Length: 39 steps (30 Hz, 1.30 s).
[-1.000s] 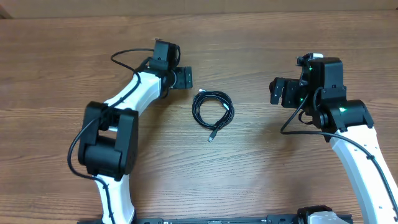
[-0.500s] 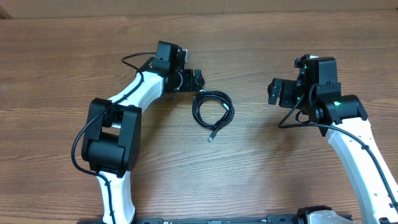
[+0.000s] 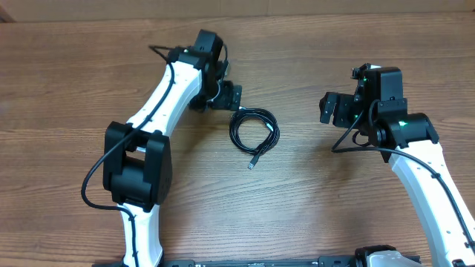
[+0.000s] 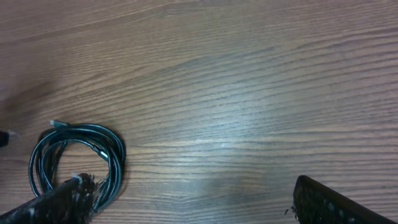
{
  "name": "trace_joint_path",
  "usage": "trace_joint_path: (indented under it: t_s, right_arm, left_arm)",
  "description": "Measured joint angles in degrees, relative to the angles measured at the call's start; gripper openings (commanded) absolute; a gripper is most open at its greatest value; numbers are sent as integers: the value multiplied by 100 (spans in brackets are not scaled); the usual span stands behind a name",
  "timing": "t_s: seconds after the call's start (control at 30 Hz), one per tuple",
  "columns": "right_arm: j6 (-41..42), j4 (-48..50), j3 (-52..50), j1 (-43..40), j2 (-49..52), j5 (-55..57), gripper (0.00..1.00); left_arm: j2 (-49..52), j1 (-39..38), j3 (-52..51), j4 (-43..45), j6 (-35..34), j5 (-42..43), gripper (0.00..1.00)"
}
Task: Untangle cables
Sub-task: 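Lower the left gripper onto the cable coil and grasp it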
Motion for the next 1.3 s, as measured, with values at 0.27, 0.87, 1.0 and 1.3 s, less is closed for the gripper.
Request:
trace_joint_path:
  t_s: [0.27, 0.87, 1.0, 1.3]
  right_arm:
    - [-2, -33, 0, 0, 0, 0, 100]
    - [-2, -256, -2, 0, 0, 0, 100]
    - [0, -269, 0, 0, 0, -2, 100]
    - [0, -275, 0, 0, 0, -2, 100]
  left_arm:
    - [98, -317, 20, -26, 184, -308, 81]
    - [651, -389, 20, 157, 343, -785, 68]
    - [857, -409, 20, 175, 367, -684, 4]
    - [883, -446, 369, -640, 632, -752, 4]
